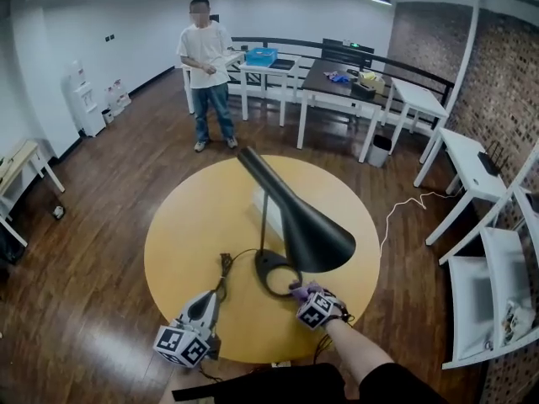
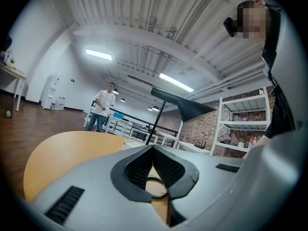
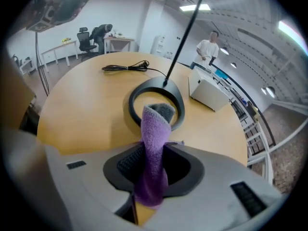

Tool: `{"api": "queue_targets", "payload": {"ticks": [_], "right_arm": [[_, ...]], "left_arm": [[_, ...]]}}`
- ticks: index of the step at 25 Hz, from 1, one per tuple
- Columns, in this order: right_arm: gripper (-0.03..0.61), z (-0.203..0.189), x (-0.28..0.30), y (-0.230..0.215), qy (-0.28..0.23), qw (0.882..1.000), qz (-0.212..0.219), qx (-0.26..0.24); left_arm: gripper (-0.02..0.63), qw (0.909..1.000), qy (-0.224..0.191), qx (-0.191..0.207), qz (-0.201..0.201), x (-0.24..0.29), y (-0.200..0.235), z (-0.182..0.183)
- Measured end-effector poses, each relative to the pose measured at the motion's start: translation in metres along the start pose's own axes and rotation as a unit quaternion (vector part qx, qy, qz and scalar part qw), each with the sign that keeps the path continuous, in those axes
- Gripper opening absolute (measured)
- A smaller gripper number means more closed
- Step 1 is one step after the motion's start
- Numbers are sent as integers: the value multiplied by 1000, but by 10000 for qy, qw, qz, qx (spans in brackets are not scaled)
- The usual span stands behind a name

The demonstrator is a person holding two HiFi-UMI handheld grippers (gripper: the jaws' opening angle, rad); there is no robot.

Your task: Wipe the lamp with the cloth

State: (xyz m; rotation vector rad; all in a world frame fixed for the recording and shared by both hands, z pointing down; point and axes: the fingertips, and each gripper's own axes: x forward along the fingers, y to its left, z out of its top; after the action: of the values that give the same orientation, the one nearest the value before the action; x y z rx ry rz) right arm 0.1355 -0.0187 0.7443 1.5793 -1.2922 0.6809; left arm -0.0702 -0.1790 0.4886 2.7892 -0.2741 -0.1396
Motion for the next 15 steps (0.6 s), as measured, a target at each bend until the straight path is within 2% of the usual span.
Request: {"api": "queue_targets", "payload": {"ticks": [2, 7, 11, 15], "right_arm": [[100, -3, -12, -5, 22, 9997, -135, 198], [100, 15, -37, 1, -581, 9973, -176, 408], [100, 10, -37, 5, -589, 9979, -248, 83], [100, 20, -37, 1, -692, 9973, -229, -67]], "left_arm": [[0, 10000, -68, 13, -22, -8, -1, 6], [0, 9998, -117, -120, -115, -18, 0, 10], [0, 9993, -194, -272, -154, -24, -2, 1], [0, 9995, -222, -221, -102, -28, -2, 1]]}}
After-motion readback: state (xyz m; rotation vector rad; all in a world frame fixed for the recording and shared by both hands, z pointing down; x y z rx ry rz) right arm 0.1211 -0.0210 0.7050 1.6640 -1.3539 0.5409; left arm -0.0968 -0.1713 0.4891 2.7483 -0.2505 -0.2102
